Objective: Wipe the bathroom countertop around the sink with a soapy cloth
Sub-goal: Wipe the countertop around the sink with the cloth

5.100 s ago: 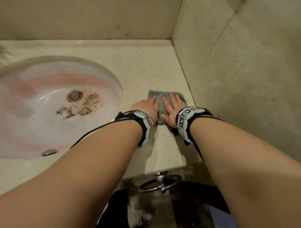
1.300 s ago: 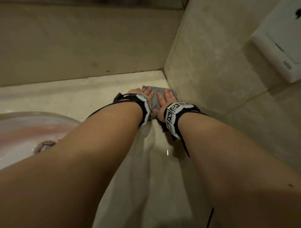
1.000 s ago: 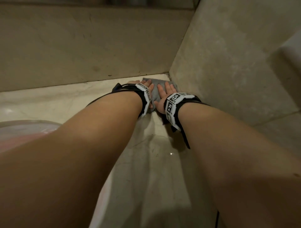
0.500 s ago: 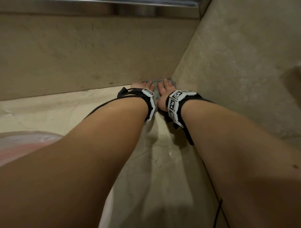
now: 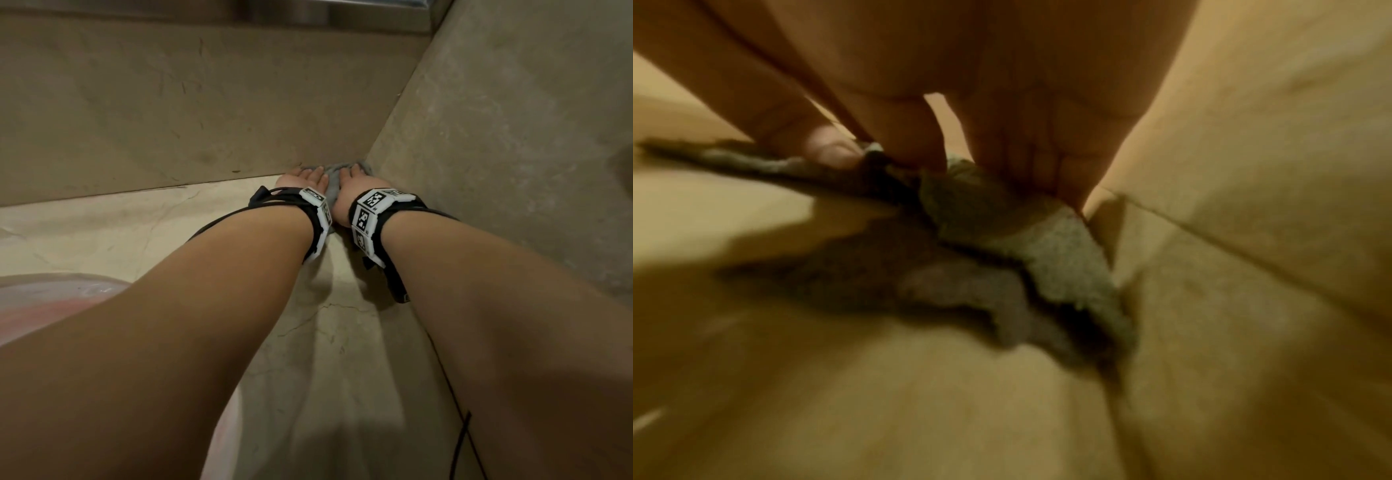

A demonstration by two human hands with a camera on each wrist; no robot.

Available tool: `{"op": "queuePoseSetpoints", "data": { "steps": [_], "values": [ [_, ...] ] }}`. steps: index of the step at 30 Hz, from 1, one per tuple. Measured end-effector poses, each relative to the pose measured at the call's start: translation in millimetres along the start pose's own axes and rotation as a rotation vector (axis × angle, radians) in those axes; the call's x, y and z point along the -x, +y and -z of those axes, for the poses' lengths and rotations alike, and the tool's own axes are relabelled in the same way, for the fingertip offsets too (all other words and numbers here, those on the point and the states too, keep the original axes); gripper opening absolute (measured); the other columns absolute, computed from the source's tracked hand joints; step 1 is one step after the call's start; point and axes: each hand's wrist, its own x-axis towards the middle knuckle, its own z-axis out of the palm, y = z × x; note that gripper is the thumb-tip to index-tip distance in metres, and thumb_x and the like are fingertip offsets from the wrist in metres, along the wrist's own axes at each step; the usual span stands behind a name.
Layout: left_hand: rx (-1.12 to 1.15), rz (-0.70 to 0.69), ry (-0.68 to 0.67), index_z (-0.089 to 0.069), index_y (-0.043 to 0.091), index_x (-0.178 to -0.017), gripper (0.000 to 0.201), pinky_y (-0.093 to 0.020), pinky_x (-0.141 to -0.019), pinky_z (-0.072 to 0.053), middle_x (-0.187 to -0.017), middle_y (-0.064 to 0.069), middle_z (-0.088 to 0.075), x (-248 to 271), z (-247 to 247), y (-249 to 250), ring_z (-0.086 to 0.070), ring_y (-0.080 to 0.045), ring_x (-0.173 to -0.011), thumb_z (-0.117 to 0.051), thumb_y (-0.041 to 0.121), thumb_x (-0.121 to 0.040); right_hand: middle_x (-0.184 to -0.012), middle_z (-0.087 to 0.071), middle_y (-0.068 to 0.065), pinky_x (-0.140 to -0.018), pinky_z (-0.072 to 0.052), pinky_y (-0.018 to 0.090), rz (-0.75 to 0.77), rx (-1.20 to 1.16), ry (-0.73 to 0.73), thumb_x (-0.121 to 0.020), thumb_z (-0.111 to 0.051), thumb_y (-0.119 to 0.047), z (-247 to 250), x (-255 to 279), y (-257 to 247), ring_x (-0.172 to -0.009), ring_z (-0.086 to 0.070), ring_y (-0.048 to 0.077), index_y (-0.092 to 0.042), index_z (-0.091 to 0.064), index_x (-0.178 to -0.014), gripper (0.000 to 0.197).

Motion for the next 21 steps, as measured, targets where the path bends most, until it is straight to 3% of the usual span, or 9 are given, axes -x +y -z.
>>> {"op": "queuePoseSetpoints", "data": {
  "steps": [9,16,21],
  "values": [
    [-0.066,0.013,-0.027,0.006,0.012,-0.152,0.071,-0.029,-0.120,-0.004,-0.161,-0.005,0.008,-9,-14,-14,-0.002,-0.019,-0.149,-0.026,0.046,-0.099,-0.160,0.009,0.007,-0.118,-0.016,0.041,0.051,-0.022,0.032,-0.094,-0.041,-0.039,-3,13,5,-0.149,-0.001,0.024,-0.018,0.004,-0.152,0.076],
    [-0.045,0.067,-0.056,0.006,0.011,-0.152,0.073,-0.030,-0.120,-0.005,-0.161,-0.004,0.010,7,-22,-33,-0.001,-0.020,-0.149,-0.026,0.050,-0.098,-0.160,0.010,0.011,-0.119,-0.015,0.040,0.089,-0.024,0.028,-0.093,-0.044,-0.041,-1,23,-22,-0.149,0.000,0.027,-0.019,0.004,-0.152,0.079],
    [-0.023,0.109,-0.078,0.006,0.010,-0.152,0.077,-0.032,-0.120,-0.008,-0.161,-0.006,0.009,26,-30,-52,-0.002,-0.021,-0.149,-0.031,0.049,-0.097,-0.159,0.013,0.010,-0.121,-0.008,0.038,0.131,-0.088,0.038,-0.093,-0.044,-0.043,-7,35,-44,-0.148,0.007,0.027,-0.022,0.005,-0.152,0.079]
  ]
}}
